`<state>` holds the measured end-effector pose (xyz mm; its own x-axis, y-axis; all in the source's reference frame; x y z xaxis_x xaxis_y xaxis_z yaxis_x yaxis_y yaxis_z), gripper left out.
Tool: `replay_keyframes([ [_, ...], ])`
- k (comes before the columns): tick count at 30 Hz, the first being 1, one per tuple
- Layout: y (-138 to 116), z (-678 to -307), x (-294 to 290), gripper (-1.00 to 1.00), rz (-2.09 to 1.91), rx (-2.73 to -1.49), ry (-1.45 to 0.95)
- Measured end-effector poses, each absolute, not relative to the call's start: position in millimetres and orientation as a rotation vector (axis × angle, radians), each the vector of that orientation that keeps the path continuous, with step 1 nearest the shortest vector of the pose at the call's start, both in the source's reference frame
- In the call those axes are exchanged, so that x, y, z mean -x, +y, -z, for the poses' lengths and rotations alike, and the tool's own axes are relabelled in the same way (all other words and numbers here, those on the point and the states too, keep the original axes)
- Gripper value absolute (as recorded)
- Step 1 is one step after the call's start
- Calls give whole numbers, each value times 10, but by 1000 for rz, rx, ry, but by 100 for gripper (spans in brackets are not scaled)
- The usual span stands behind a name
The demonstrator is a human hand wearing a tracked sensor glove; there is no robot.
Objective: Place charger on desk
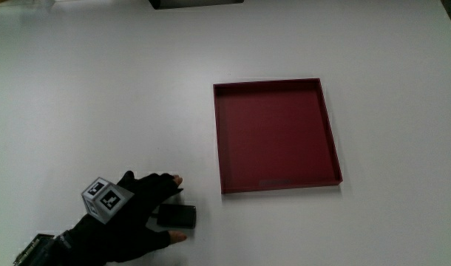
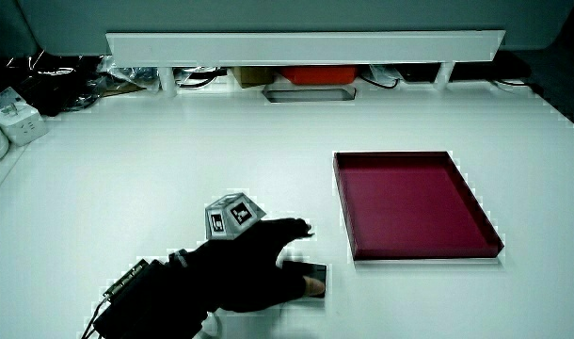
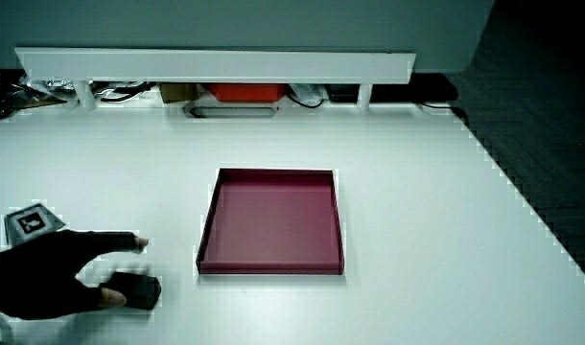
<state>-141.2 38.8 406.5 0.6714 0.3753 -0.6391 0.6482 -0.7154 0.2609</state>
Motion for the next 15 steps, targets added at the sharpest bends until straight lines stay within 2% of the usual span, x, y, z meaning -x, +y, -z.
replay_keyframes([
  [15, 729, -4601, 1678, 0, 729, -2315, 646],
])
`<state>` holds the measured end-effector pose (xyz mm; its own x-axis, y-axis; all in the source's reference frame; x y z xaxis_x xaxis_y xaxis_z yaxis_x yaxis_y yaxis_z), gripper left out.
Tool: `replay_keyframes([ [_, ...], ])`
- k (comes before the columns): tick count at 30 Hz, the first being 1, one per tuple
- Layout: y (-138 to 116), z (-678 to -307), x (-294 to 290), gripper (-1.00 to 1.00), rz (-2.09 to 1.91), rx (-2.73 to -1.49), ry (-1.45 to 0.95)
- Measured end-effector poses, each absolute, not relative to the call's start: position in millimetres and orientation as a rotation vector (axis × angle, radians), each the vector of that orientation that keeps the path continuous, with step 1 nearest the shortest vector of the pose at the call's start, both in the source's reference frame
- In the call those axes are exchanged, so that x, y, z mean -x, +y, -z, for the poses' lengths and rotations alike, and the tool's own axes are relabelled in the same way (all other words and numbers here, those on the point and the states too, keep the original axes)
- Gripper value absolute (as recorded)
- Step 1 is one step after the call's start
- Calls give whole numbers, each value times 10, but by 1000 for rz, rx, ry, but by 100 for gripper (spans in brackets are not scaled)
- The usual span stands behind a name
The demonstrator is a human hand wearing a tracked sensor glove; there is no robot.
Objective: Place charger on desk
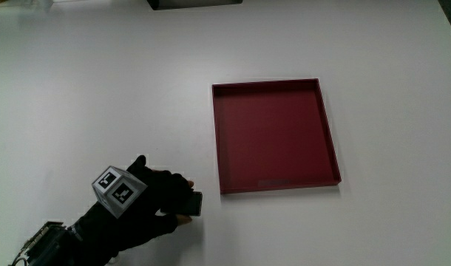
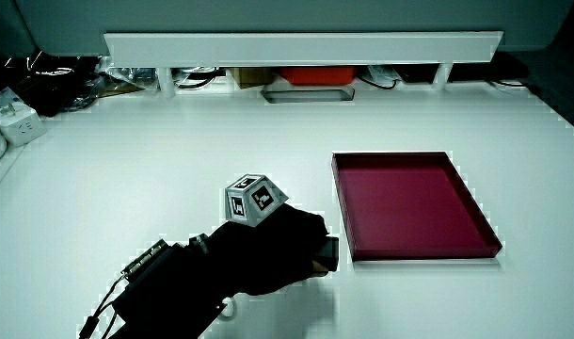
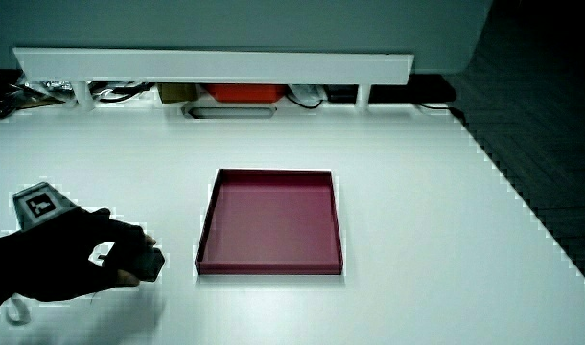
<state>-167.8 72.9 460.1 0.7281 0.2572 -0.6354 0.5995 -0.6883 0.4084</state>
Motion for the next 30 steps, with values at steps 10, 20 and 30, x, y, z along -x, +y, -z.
replay_keyframes([
  [10, 845, -4738, 1685, 0, 683, -2322, 662],
  [20, 852, -4782, 1711, -10, 723, -2325, 652],
  [30, 852, -4772, 1734, -60, 729, -2289, 616],
])
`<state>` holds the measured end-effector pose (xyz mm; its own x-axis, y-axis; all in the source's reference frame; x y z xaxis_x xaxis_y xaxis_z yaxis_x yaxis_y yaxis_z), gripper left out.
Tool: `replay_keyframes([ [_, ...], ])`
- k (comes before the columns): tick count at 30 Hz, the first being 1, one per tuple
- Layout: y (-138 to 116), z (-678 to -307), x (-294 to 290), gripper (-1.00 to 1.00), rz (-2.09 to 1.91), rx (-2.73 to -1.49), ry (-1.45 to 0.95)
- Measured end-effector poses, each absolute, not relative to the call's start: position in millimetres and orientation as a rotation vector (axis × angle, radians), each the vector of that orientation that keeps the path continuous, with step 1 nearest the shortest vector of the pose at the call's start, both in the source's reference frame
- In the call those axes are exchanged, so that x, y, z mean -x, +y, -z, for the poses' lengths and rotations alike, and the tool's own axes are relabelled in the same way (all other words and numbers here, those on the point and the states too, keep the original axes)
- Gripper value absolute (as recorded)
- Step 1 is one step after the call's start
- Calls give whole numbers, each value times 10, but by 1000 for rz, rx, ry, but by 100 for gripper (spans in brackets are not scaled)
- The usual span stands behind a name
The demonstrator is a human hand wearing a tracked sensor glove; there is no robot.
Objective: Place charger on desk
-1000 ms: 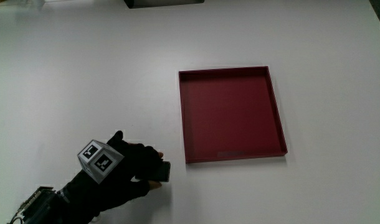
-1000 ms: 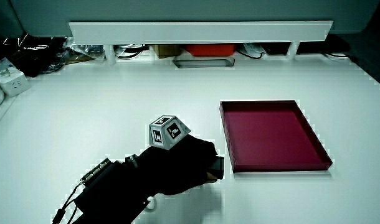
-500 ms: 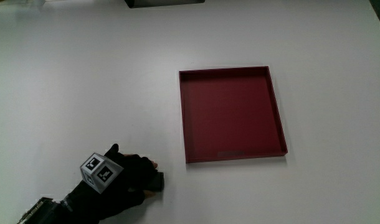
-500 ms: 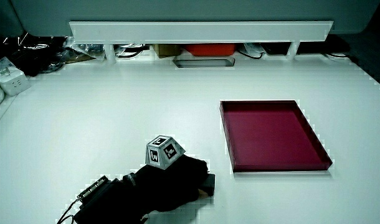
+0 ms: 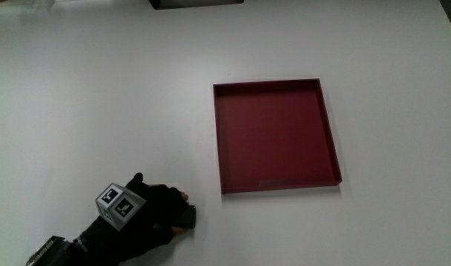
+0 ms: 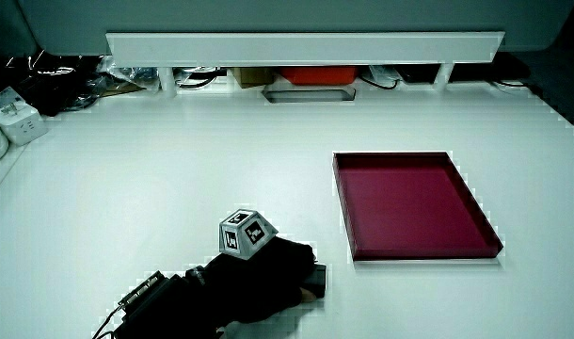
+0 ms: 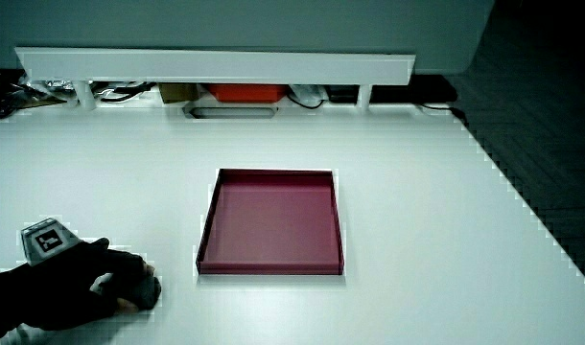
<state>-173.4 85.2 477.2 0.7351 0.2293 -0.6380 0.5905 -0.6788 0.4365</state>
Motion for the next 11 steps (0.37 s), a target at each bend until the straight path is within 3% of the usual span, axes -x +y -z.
replay_keyframes([
  [8, 587, -4597, 1949, -100, 874, -2267, 625],
  [11, 426, -4482, 2014, -100, 857, -2315, 619],
])
